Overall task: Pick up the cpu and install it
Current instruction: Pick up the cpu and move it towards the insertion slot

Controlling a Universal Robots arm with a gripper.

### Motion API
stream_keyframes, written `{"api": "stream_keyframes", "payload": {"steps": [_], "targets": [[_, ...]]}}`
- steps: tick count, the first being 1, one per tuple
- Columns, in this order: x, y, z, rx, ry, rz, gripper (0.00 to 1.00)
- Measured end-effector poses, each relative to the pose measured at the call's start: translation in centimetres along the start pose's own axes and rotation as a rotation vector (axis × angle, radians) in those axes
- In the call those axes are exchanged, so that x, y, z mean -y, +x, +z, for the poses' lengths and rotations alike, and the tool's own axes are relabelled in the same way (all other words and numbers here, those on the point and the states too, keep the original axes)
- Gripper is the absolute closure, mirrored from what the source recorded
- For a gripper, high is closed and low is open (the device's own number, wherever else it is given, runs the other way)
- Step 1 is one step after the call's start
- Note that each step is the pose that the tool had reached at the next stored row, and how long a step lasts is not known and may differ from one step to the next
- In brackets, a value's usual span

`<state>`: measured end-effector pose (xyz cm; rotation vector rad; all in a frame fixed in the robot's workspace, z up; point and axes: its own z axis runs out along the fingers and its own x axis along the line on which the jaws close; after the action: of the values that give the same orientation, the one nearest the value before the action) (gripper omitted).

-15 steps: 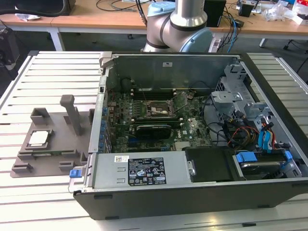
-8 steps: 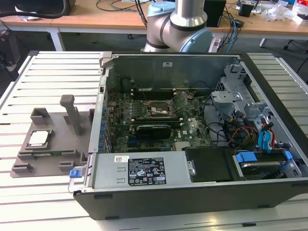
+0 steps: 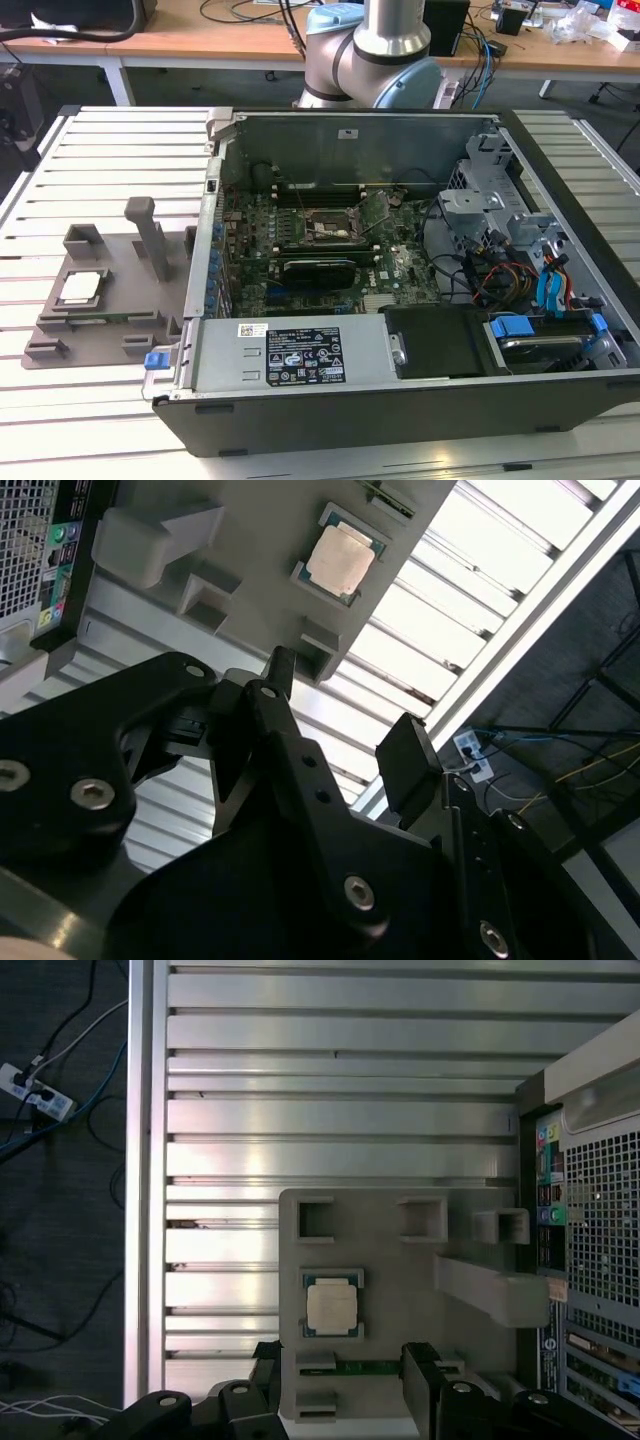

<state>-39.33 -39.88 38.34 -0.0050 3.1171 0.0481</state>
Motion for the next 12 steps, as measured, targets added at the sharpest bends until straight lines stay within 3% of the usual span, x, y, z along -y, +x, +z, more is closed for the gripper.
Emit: {"api": "stream_keyframes", "payload": {"steps": [12], "targets": [[0.01, 0.01, 0.31, 0.0, 0.0, 0.0, 0.4]]}}
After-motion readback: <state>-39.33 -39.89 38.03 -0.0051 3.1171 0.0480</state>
